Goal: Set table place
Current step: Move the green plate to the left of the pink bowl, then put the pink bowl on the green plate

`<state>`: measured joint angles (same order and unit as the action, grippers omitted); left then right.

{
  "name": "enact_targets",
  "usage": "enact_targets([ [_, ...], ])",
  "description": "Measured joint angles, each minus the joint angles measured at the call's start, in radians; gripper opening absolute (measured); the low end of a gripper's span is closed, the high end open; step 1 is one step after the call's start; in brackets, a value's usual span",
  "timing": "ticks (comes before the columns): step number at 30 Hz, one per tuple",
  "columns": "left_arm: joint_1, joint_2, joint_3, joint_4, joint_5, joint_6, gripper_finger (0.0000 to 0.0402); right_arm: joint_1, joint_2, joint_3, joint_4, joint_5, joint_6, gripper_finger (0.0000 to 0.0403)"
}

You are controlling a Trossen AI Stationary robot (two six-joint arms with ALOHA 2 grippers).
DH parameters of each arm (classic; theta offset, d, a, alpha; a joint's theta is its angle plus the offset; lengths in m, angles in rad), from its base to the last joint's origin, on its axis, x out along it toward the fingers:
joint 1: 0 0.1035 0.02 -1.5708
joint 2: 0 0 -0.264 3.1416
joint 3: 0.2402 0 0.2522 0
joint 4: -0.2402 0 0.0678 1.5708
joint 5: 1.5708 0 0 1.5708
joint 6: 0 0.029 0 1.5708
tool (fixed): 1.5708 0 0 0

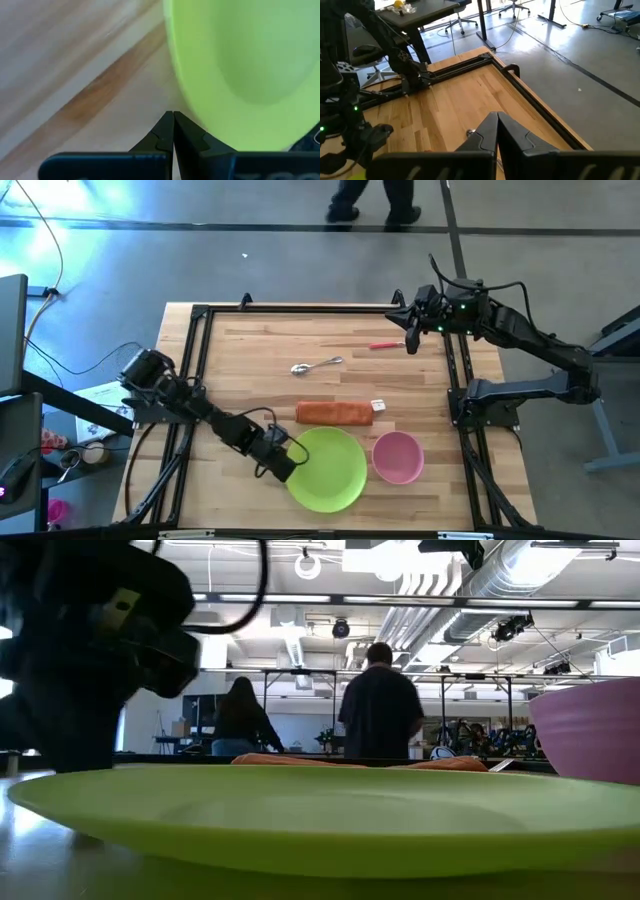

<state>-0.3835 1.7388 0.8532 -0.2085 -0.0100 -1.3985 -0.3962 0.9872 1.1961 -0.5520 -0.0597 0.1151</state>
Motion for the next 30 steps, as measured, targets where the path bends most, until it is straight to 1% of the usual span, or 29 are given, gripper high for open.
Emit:
enact_targets([
  [4,0.025,0.017,0.044,-0.016,-0.002,0.056,0.0,0.0,-0.01,0.0,-0.011,0.0,-0.001,0.0],
  [9,0.044,0.005,0.057,-0.066,-0.001,0.093,0.0,0.0,-0.025,0.0,-0.032,0.0,0.005,0.0],
  [11,0.045,0.001,0.057,-0.091,-0.001,0.091,0.0,-0.001,-0.033,0.0,-0.075,0.0,0.005,0.0],
  [13,0.044,-0.027,0.054,-0.165,0.001,0.091,0.0,0.0,-0.039,0.001,-0.107,0.0,0.023,0.0],
  [15,0.044,-0.057,0.068,-0.203,-0.001,0.093,0.0,0.0,-0.045,0.001,-0.19,0.0,0.059,0.0],
  [17,0.045,-0.108,0.08,-0.314,-0.027,0.099,0.0,0.018,-0.048,0.001,-0.277,0.008,0.114,0.0],
  [20,0.067,-0.184,0.133,-0.467,-0.097,0.12,0.0,0.086,-0.043,0.0,-0.464,0.079,0.228,0.0],
  [21,0.077,-0.215,0.153,-0.55,-0.125,0.129,0.0,0.119,-0.041,0.001,-0.522,0.11,0.279,0.0],
  [24,0.12,-0.281,0.22,-0.723,-0.216,0.159,0.0,0.236,-0.027,0.0,-0.704,0.191,0.464,0.0],
  [25,0.135,-0.301,0.243,-0.795,-0.253,0.169,0.0,0.281,-0.024,0.0,-0.744,0.206,0.537,0.0],
  [28,0.192,-0.362,0.311,-0.901,-0.354,0.214,0.0,0.424,-0.008,0.0,-0.849,0.228,0.735,0.0],
  [30,0.237,-0.396,0.354,-0.956,-0.391,0.266,0.0,0.521,0.0,0.0,-0.881,0.238,0.857,0.0],
])
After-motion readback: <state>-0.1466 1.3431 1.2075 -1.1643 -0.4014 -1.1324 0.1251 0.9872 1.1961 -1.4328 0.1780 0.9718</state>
